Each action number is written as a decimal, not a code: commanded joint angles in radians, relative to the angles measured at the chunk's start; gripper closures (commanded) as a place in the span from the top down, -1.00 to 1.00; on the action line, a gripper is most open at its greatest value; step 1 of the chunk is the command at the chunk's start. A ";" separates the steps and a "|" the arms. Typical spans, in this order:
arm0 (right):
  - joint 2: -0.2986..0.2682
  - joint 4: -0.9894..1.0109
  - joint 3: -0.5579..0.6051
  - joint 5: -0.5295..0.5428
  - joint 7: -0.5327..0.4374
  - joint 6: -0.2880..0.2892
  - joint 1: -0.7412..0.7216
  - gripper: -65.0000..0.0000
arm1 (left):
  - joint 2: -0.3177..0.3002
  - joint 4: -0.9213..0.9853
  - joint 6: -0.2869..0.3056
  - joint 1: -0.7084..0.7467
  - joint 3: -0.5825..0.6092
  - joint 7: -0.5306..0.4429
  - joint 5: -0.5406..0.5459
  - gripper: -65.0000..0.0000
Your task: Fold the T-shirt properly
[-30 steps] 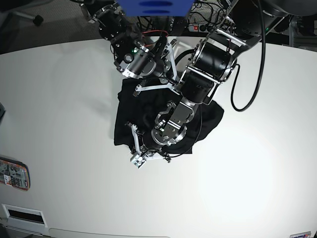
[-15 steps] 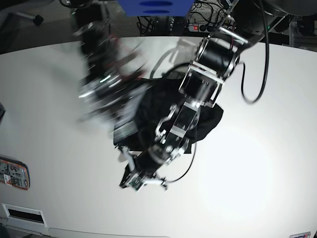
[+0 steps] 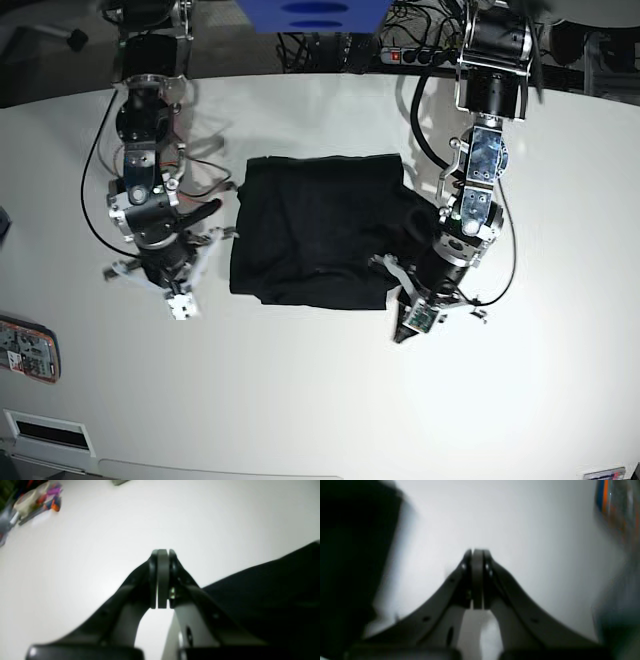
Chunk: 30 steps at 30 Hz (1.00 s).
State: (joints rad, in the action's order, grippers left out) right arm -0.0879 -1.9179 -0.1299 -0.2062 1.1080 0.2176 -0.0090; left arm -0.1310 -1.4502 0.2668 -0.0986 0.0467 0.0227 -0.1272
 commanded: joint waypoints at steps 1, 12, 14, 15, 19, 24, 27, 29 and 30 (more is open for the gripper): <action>-0.010 -0.021 -0.009 -0.017 0.007 -0.008 -0.009 -1.00 | -0.020 -0.034 -0.019 -0.037 -0.021 -0.027 0.013 -1.00; -0.010 -0.019 -0.009 -0.016 -0.006 -0.008 -0.004 -1.00 | -0.058 -0.146 -0.018 0.099 -0.193 -0.088 0.013 -1.00; -0.010 -0.021 -0.009 -0.017 -0.024 -0.008 -0.001 -1.00 | -0.058 -0.163 -0.018 0.141 -0.232 -0.135 0.013 -1.00; -0.010 -0.016 -0.009 -0.017 -0.045 -0.008 -0.006 -1.00 | -0.058 -0.165 -0.016 0.155 -0.250 -0.172 0.013 -1.00; -0.011 -0.013 -0.009 -0.016 -0.191 -0.008 -0.001 -1.00 | -0.058 -0.165 -0.016 0.204 -0.287 -0.318 0.011 -1.00; -0.014 0.015 -0.009 -0.016 -0.489 -0.008 0.001 -1.00 | -0.055 -0.146 -0.016 0.307 -0.373 -0.591 -0.082 -1.00; -0.014 0.022 -0.017 -0.016 -0.638 -0.008 0.007 -1.00 | -0.046 -0.140 -0.021 0.363 -0.431 -0.771 -0.167 -1.00; -0.014 0.024 -0.017 -0.016 -0.714 -0.008 0.057 -1.00 | -0.015 -0.140 -0.022 0.408 -0.485 -0.873 -0.190 -1.00; -0.014 0.025 -0.017 -0.016 -0.753 -0.008 0.079 -1.00 | -0.002 -0.139 -0.022 0.422 -0.519 -0.915 -0.199 -1.00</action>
State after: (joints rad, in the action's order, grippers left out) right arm -0.0978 -1.8782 -0.1440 -0.2287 0.3706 0.2153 0.0761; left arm -0.1295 -1.5723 0.2497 0.3244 -0.4702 -0.8673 -0.3397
